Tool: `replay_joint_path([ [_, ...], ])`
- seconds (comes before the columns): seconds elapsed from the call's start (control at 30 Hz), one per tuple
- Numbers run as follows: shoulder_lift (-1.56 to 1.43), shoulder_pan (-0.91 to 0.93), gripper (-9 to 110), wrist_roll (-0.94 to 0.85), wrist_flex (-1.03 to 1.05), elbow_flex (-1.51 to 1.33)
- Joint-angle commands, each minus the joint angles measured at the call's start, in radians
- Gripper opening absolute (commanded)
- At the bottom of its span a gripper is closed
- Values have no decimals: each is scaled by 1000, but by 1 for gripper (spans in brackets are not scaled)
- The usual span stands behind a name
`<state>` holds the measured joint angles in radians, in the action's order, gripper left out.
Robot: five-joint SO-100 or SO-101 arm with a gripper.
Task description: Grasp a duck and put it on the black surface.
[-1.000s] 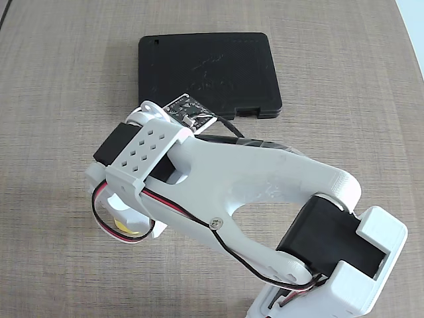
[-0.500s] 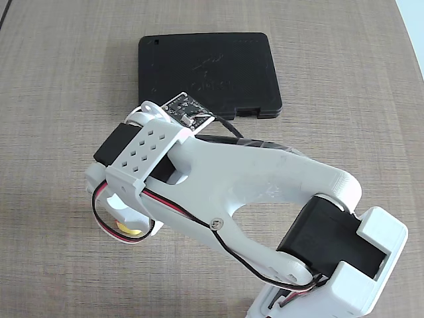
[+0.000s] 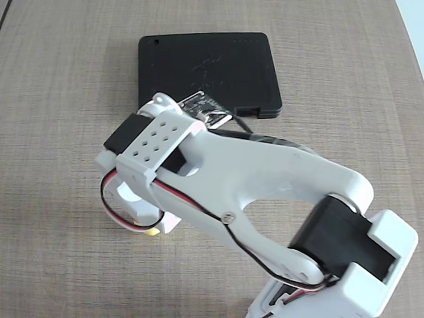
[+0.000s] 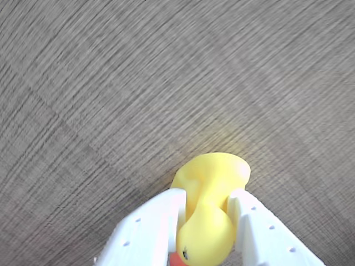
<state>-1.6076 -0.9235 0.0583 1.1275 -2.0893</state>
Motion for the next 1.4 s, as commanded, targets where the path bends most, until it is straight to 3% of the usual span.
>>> replay_joint_path([
  [0.0, -276, 77, 4, -6, 104, 58],
  [0.23, -436, 364, 4, -8, 310, 281],
  [0.43, -313, 532, 4, -8, 252, 459],
  [0.87, 206, 568, 4, 0, -64, 537],
  [1.37, 313, 604, 5, -8, -270, 537],
])
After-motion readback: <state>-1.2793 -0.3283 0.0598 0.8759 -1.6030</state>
